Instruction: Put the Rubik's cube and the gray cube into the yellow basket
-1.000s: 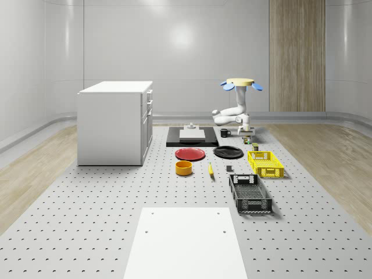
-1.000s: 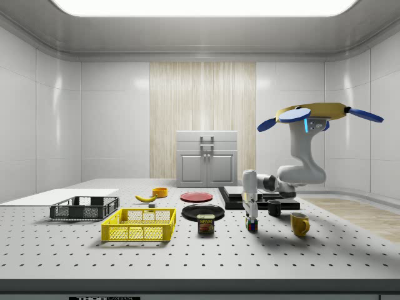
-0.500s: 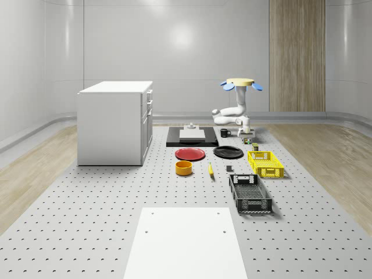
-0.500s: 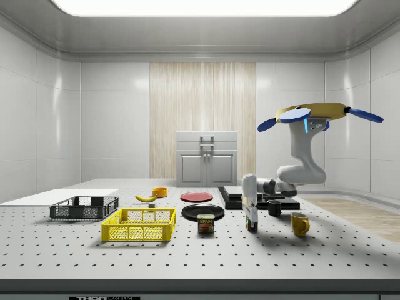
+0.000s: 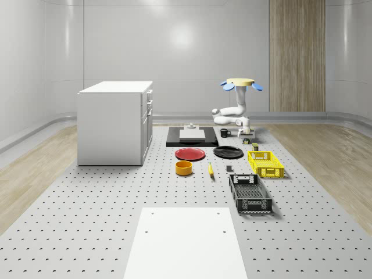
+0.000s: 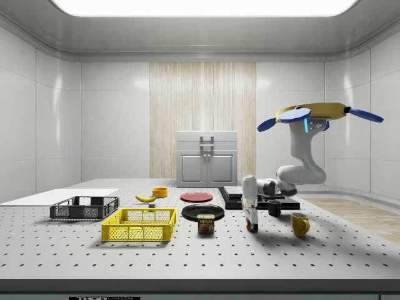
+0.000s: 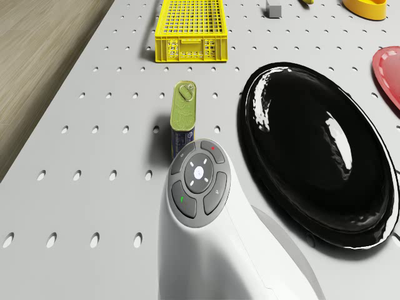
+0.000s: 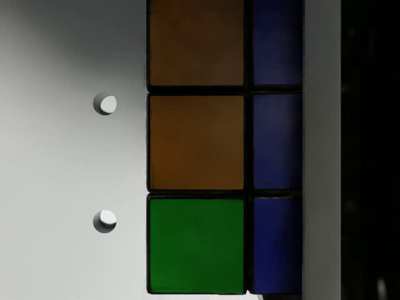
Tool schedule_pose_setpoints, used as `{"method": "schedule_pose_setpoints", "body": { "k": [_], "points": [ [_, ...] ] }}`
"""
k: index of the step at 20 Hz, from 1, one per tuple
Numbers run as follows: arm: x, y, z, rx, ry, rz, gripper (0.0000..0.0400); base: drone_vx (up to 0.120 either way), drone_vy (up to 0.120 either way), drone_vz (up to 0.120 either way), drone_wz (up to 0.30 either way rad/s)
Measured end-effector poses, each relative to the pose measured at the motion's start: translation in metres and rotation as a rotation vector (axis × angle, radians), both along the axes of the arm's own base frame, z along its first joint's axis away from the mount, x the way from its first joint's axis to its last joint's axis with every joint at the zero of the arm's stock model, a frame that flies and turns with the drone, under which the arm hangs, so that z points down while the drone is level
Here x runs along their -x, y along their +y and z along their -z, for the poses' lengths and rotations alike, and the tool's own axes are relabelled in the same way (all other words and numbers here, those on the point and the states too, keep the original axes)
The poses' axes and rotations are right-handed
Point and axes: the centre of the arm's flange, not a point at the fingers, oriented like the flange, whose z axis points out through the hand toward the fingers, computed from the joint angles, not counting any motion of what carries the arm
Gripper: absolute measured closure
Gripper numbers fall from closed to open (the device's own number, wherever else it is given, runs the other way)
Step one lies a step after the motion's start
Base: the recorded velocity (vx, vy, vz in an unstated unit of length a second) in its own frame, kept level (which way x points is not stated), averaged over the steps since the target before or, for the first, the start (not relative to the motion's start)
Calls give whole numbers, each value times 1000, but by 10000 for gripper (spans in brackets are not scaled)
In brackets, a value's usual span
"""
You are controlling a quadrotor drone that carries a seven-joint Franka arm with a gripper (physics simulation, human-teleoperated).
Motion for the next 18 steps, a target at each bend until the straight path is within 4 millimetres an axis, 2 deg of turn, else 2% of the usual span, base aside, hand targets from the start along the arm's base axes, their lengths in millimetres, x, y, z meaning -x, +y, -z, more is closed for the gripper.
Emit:
{"method": "schedule_pose_setpoints", "body": {
  "k": [4, 9, 14, 18],
  "points": [
    [0, 0, 11, 0, 0, 0, 73, 0, 0, 0, 0],
    [0, 0, 31, 0, 0, 0, 75, 0, 0, 120, 0],
    [0, 0, 43, 0, 0, 0, 75, 120, 0, 120, 0],
    [0, 0, 47, 0, 0, 0, 75, 120, 80, 0, 0]
  ]
}}
